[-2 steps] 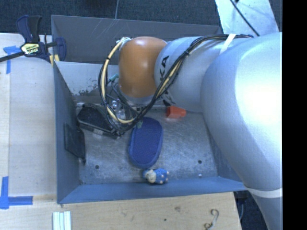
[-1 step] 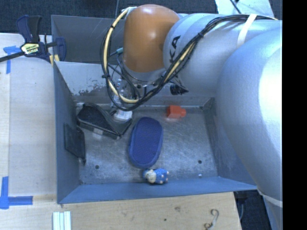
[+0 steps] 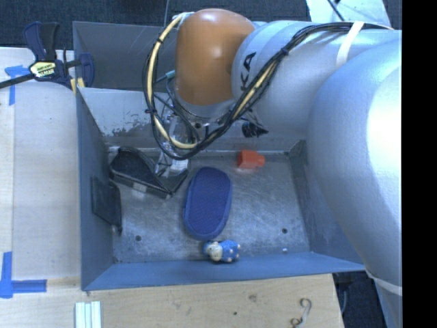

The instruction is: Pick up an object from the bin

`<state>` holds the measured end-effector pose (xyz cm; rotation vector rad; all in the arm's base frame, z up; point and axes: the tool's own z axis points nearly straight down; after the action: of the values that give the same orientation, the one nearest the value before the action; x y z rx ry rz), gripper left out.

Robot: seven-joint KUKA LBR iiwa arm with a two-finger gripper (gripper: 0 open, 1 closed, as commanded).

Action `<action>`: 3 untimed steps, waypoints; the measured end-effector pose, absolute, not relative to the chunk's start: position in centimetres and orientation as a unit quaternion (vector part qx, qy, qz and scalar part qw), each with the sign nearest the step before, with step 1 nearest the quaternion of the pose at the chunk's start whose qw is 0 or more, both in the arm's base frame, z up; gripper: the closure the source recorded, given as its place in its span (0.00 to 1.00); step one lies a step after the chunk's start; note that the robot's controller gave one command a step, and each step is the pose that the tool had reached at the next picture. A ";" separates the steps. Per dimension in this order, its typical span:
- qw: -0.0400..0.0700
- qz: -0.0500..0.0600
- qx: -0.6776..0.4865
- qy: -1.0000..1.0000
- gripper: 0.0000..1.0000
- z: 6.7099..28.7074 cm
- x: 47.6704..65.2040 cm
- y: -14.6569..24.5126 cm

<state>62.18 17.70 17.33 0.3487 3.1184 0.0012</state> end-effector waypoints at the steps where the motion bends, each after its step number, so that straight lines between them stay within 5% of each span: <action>1: 0.006 0.001 0.024 1.000 0.00 7.6 59.0 21.6; 2: 0.009 0.003 0.025 1.000 1.00 8.1 59.3 21.6; 3: -0.001 0.002 0.023 1.000 1.00 7.9 60.7 21.4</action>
Offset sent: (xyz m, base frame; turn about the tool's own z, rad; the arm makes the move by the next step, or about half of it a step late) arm -0.0337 0.0391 -0.0971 -0.1741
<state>60.68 21.42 7.92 0.0723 3.1424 0.0071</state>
